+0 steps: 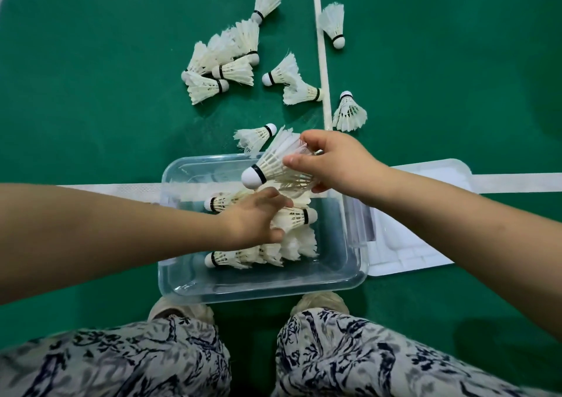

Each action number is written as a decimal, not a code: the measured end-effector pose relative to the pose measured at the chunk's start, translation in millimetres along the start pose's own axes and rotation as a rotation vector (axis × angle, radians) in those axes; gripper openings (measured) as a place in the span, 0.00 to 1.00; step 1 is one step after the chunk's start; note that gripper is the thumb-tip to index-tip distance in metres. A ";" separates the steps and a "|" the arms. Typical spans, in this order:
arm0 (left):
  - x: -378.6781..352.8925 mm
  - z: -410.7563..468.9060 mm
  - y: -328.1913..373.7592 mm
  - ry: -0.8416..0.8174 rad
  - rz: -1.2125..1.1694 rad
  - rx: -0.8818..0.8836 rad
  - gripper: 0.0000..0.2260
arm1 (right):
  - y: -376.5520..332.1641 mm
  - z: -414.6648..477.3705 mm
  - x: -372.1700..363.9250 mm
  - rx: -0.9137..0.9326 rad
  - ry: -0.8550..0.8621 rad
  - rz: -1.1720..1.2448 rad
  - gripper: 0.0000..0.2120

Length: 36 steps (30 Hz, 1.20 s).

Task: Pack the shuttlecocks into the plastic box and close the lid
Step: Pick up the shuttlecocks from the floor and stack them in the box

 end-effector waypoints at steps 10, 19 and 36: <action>-19.1 15.4 25.4 0.067 -0.356 0.018 0.15 | -3.1 -1.7 0.2 0.006 0.002 0.036 0.13; -6.6 14.7 30.2 0.223 -0.512 0.102 0.23 | 1.1 -4.8 -0.7 -0.020 -0.011 0.091 0.14; 25.6 -33.9 1.1 0.071 -0.065 -0.016 0.28 | 7.9 -11.6 -2.0 0.017 -0.035 -0.024 0.09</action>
Point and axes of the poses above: each hand's wrist, its own z-axis towards the middle knuckle, its own x-axis out of the back of the hand, y = z × x, the point moved 5 cm from there along z, towards the middle knuckle, and after that the axes turned 13 degrees about -z, right-handed, at the moved point
